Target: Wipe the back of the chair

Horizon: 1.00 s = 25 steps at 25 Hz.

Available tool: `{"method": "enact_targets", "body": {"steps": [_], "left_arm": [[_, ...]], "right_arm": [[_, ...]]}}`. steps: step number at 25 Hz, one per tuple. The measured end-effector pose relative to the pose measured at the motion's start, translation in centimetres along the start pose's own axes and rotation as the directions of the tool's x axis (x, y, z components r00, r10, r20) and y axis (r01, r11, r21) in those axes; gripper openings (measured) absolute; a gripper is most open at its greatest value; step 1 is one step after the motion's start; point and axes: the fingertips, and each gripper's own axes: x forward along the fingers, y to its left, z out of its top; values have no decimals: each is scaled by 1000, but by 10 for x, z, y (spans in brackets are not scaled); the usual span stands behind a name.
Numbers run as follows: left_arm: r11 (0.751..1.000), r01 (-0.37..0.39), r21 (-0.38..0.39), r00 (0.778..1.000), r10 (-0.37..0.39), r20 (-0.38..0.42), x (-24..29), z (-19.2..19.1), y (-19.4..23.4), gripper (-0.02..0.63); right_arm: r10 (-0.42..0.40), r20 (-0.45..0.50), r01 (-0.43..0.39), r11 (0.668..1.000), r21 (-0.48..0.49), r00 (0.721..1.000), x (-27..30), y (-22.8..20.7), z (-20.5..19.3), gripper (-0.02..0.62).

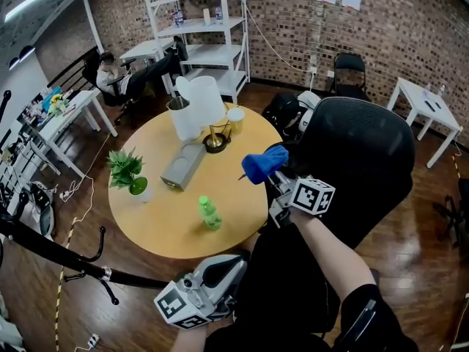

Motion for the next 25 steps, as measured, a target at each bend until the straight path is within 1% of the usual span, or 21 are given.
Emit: {"method": "enact_targets", "body": {"steps": [1,2,5,7,11,15,18,21,23,25], "left_arm": [[1000,1,2,1000,-1,0,1,0,-1,-8],[1000,0,4,1000,0,-2,2,0,-2,-8],[1000,0,7,1000,0,-16,6,-6,-2,-8],[1000,10,0,1000,-10,-24,12,-11,0,-8],[998,62,-20,997,-63,-44,31,-22,-2,-8],[991,127,-44,989,-130,-65,54,-36,-7,-8],[982,178,-64,980,-183,-79,73,-48,-15,-8],[971,222,-86,969,-229,-90,92,-58,-25,-8],[963,248,-102,961,-258,-96,103,-64,-32,-8],[955,274,-119,953,-286,-101,113,-71,-40,-8]], "right_arm": [[-51,23,50,998,35,998,-6,-19,5,54],[-81,37,79,996,52,996,-13,-33,9,54],[-68,46,68,998,21,997,-31,-48,18,54],[-84,58,83,997,3,995,-46,-56,24,54],[-199,103,200,980,3,975,-91,-88,38,54],[-225,177,227,974,7,958,-138,-108,60,54],[-300,222,305,952,12,928,-186,-131,77,54],[-337,263,348,938,7,904,-229,-144,97,54],[-381,305,391,920,28,873,-264,-153,111,54],[-435,338,449,893,39,835,-301,-162,123,54]]}}
